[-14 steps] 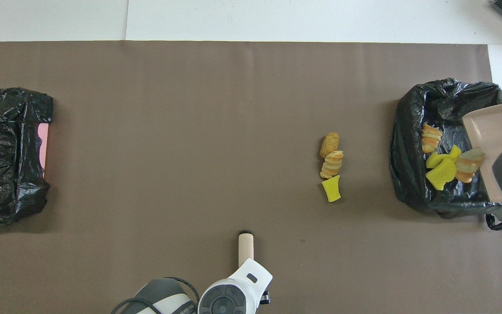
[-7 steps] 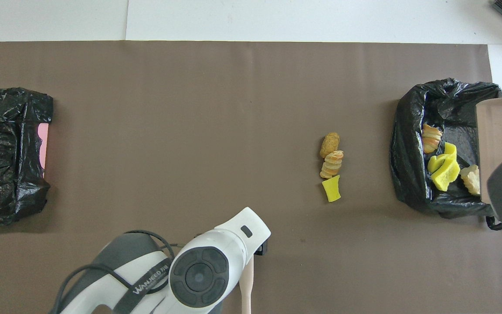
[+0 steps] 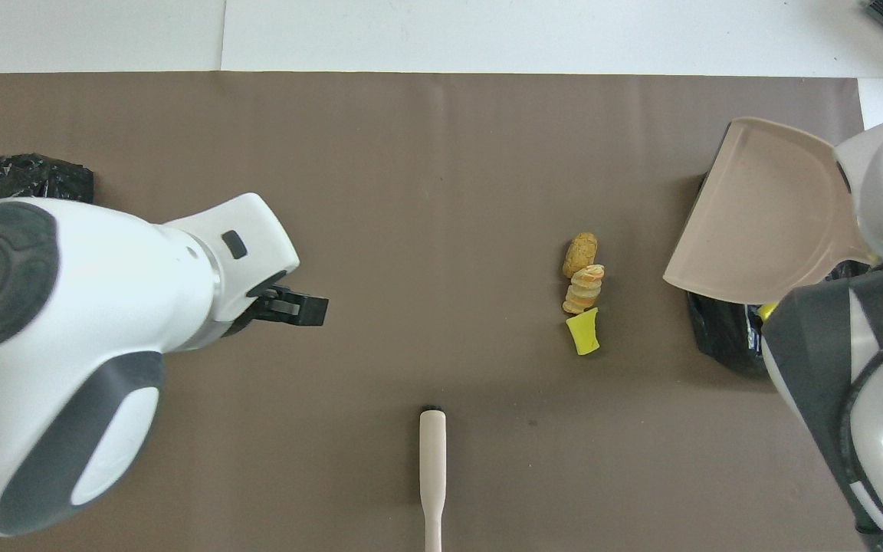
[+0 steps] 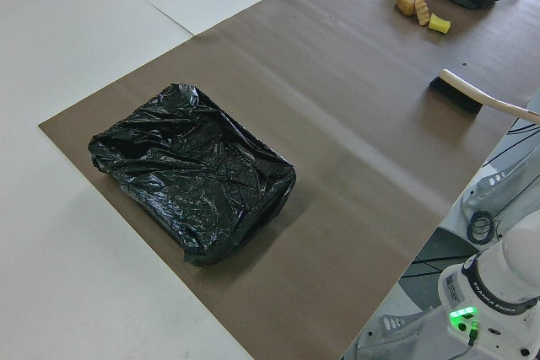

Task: Sweep and dump trash in bin
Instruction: 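Return the dustpan to the mat center with the right gripper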

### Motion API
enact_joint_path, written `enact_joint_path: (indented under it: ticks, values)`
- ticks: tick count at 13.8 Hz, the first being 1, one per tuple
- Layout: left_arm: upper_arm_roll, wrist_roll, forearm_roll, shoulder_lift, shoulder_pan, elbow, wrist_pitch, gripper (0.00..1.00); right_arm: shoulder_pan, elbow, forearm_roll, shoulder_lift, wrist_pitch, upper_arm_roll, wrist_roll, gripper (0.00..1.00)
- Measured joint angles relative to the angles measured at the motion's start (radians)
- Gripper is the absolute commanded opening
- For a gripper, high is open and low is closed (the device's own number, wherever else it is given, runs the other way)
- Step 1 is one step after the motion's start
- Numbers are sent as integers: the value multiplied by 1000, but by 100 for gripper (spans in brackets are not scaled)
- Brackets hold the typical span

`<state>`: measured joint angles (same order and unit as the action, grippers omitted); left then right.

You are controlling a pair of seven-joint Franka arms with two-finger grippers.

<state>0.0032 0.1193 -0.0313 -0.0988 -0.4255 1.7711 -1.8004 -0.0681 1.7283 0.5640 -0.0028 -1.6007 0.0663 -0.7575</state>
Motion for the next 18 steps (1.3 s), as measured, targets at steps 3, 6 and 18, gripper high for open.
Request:
enact_joint_path:
  ticks: [3,6,18]
  values:
    - [2,-152,7,-1,148,-135,122,100,-69,-3,-174,8,-4,6,341,0]
    - [5,-278,7,1,247,-221,232,100,-184,-31,-300,78,-8,11,727,0]
    - [3,-288,7,106,316,-381,360,100,-461,-223,-631,517,-433,13,1461,0]
